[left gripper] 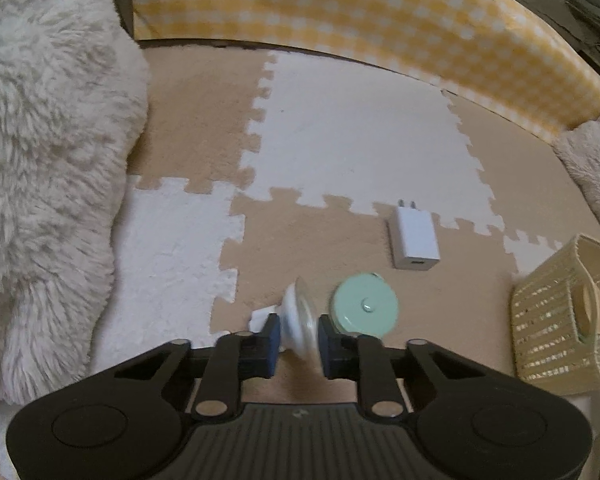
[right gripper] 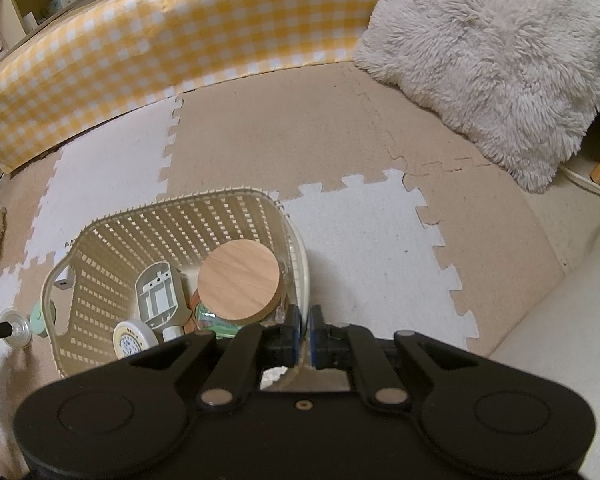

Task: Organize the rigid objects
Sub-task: 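Close the left tool on the white suction-cup holder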

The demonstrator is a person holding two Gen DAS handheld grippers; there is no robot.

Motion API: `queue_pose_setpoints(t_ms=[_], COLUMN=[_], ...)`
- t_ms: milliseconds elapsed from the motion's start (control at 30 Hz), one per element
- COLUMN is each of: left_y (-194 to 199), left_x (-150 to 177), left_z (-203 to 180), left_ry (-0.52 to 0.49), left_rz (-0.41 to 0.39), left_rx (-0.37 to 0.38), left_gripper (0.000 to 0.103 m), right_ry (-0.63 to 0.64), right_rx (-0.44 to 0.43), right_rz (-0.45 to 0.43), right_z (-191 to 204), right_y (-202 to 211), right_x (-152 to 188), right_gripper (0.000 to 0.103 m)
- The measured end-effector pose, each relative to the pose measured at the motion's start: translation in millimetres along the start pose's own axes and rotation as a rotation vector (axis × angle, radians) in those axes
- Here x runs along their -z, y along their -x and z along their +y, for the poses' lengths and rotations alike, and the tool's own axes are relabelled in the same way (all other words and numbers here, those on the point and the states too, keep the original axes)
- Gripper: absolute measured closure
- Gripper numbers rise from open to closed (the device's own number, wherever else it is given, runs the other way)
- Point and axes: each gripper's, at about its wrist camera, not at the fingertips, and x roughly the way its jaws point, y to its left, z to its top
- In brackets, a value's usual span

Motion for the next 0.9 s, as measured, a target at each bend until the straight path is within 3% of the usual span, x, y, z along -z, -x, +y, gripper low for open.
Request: queue_pose_setpoints(t_ms=[533, 900], left_y=[13, 53], left_x=[-4, -8], left_z=[3, -25], left_ry=[0.049, 0.042], left_rz=[-0.045, -0.147], left_rx=[0.036, 0.206], left_gripper=[0.092, 0.092], right_ry=[0.005, 0.008], right_rx=[0.001, 0.004], right_rz=[-0.001, -0.001], right_z=[1, 2], right_y=[0, 0], right_x=[0, 0], right_gripper=[0.098, 0.098])
